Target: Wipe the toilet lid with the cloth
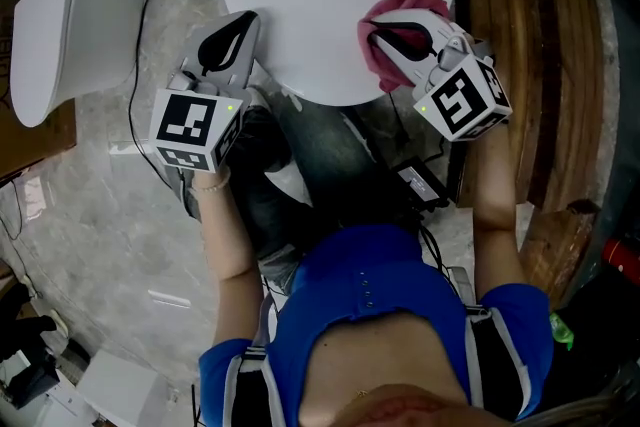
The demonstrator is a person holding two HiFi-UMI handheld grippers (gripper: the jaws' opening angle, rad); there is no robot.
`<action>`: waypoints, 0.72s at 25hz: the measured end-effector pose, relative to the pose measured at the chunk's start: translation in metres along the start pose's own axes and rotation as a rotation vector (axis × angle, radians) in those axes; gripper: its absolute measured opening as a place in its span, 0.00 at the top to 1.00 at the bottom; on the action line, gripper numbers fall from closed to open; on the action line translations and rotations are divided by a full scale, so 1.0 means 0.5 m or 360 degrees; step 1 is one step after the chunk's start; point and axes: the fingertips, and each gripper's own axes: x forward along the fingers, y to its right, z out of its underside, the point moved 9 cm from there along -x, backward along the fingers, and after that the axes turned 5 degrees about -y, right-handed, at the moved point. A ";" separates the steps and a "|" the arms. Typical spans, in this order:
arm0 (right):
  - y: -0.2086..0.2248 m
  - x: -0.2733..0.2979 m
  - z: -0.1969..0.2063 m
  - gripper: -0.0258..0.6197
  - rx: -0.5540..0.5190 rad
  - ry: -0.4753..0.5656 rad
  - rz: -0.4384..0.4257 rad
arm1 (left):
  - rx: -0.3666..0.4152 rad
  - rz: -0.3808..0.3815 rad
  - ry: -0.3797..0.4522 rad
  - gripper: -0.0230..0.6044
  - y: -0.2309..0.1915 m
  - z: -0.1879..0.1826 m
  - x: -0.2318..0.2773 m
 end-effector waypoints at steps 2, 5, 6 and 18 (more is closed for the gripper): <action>-0.002 0.001 -0.002 0.95 0.0004 -0.0012 -0.0003 | 0.0006 0.0005 -0.0004 0.96 0.001 0.000 0.003; -0.007 0.001 -0.005 0.95 0.0005 -0.0027 0.0001 | 0.0012 0.0012 -0.0010 0.96 0.002 0.001 0.006; -0.010 0.002 -0.007 0.95 0.0004 -0.0030 0.0004 | 0.0011 0.0011 -0.0010 0.96 0.002 0.001 0.005; -0.048 0.010 -0.037 0.95 -0.0058 -0.0049 -0.0031 | 0.0014 0.0009 -0.0014 0.96 0.009 -0.001 0.011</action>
